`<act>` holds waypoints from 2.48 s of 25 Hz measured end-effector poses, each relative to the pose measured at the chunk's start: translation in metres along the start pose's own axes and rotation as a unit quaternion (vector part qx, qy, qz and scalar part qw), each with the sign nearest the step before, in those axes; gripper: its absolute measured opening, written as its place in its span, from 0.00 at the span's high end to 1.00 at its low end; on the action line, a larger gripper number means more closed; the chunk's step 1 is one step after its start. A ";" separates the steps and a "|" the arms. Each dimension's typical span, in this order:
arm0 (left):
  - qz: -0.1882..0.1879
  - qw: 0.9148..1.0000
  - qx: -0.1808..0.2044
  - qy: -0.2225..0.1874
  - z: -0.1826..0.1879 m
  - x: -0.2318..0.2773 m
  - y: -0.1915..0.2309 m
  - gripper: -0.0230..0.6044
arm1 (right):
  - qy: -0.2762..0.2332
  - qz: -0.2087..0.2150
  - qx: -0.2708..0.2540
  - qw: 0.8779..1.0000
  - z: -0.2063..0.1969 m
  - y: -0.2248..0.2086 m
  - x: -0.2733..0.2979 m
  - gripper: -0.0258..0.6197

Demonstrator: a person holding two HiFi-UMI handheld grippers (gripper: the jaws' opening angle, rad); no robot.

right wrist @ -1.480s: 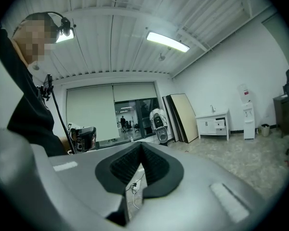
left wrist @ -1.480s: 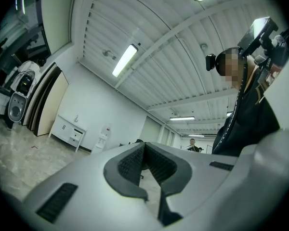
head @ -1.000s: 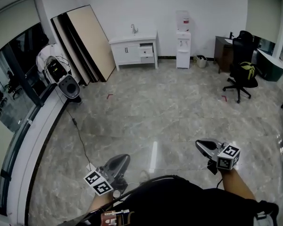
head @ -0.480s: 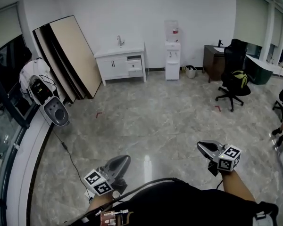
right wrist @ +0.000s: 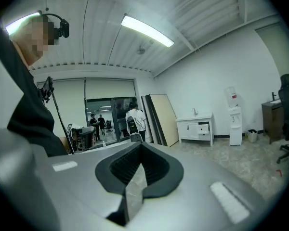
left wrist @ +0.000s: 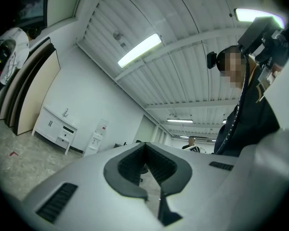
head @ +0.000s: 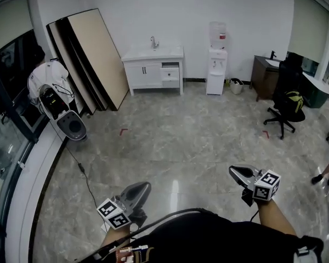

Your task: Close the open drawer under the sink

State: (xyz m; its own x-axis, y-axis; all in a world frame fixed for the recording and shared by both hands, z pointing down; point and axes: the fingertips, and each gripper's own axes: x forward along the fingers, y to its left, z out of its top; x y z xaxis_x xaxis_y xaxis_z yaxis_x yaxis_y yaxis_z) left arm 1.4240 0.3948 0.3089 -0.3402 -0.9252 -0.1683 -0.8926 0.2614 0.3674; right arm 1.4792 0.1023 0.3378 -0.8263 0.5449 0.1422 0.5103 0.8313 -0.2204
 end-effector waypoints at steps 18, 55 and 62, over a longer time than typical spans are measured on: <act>0.119 0.990 0.033 -0.063 0.044 0.162 0.142 0.96 | 0.001 0.134 -0.038 0.990 0.088 -0.224 0.165 0.96; 0.074 0.997 0.026 -0.026 0.195 0.190 0.559 0.96 | 0.016 0.081 -0.029 0.996 0.151 -0.327 0.573 0.96; 0.113 0.993 0.021 -0.033 0.200 0.214 0.619 0.96 | 0.022 0.114 -0.018 0.993 0.158 -0.381 0.641 0.96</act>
State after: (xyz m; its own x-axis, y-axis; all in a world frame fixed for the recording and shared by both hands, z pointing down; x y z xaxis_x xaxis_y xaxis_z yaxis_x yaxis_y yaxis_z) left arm 0.7400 0.4138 0.3172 -0.5509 -0.8218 -0.1452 -0.8022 0.4735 0.3638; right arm 0.7177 0.1180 0.3605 -0.6780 0.7227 0.1340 0.6916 0.6890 -0.2166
